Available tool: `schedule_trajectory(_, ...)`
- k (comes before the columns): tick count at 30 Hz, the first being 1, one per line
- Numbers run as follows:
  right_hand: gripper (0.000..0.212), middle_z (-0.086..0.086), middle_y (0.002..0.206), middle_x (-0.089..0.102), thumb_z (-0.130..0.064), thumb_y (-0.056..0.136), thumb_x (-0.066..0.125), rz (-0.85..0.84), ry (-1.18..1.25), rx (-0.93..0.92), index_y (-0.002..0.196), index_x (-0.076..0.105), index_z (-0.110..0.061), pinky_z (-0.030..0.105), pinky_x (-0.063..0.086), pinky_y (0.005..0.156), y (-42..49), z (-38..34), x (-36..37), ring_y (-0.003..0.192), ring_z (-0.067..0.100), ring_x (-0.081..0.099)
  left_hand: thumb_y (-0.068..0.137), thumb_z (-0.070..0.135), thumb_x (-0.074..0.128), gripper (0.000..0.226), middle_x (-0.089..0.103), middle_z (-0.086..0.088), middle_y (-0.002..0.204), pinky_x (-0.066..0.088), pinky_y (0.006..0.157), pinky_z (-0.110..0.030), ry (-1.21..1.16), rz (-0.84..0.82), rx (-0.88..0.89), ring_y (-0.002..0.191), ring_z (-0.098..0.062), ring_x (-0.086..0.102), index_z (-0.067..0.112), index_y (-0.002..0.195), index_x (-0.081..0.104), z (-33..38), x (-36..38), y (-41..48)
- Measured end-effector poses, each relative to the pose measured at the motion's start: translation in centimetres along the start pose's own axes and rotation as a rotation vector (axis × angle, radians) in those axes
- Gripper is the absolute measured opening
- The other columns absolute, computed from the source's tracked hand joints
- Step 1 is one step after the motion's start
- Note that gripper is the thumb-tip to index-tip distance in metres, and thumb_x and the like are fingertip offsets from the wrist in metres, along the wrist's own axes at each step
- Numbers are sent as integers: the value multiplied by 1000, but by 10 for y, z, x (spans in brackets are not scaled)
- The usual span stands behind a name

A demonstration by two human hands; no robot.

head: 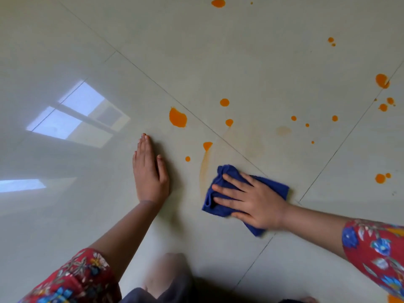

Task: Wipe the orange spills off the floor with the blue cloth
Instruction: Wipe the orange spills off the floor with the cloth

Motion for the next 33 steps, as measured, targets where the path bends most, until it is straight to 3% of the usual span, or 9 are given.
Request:
schedule_trajectory(2,57,-4,161,18,-45,98,43,0,31,30,151,30,-29,49,13,119,-18,-17,2,149,28,13,97,18,32,55,27,-8,157,10,121,-31,-8,1,-1,146,-21,22,4,150,27,0,0,-1)
schedule_trajectory(7,50,-5,158,27,-42,99,37,-25,84,-167,147,40,-29,49,17,118,47,-55,5,148,27,18,96,15,34,54,30,-10,156,11,120,-32,-28,13,6,145,-24,26,4,148,30,-3,0,-1)
schedule_trajectory(12,53,0,159,27,-42,98,35,76,-27,440,148,39,-25,53,24,114,61,72,-22,147,30,22,96,14,35,53,29,-9,156,13,121,-33,-60,11,-8,145,-22,25,5,149,29,-2,-2,-2)
schedule_trajectory(15,56,0,160,22,-44,96,37,95,3,319,149,34,-25,54,22,114,32,23,-14,148,32,17,96,14,35,54,30,-9,156,11,120,-31,-40,2,3,145,-23,24,5,149,30,1,-2,-2)
schedule_trajectory(19,57,-3,161,21,-46,96,38,25,9,109,150,33,-28,51,15,119,91,-3,-8,149,29,16,94,15,37,56,30,-11,155,12,119,-32,-11,-14,16,145,-24,24,3,148,31,1,-1,0)
schedule_trajectory(24,56,0,161,22,-44,98,35,113,-50,561,150,34,-25,55,18,116,89,85,-24,148,31,17,95,19,39,54,31,-5,155,14,120,-31,-5,5,-22,145,-19,24,8,148,33,2,-4,0)
schedule_trajectory(28,57,0,160,23,-43,95,36,106,-34,377,150,35,-24,53,15,116,86,27,-16,148,32,18,88,15,44,53,42,-1,149,24,116,-33,20,20,15,139,-20,36,14,141,47,-1,-14,27)
schedule_trajectory(31,55,-3,160,25,-43,98,31,93,-10,241,150,33,-27,50,15,118,155,20,-18,148,28,19,87,18,39,61,28,1,157,14,119,-38,194,-21,7,146,-16,21,18,148,36,-19,-19,49)
schedule_trajectory(33,57,-3,159,26,-44,96,24,65,-21,299,150,34,-27,49,17,118,202,47,-26,148,28,20,91,23,30,61,18,4,161,8,121,-39,268,-52,-19,148,-12,12,22,152,26,-27,-18,49)
Point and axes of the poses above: each hand's wrist, its own y-axis towards the middle knuckle, its own x-axis out of the palm, z = x × y, the point moved 10 cm from there along y, towards the middle knuckle
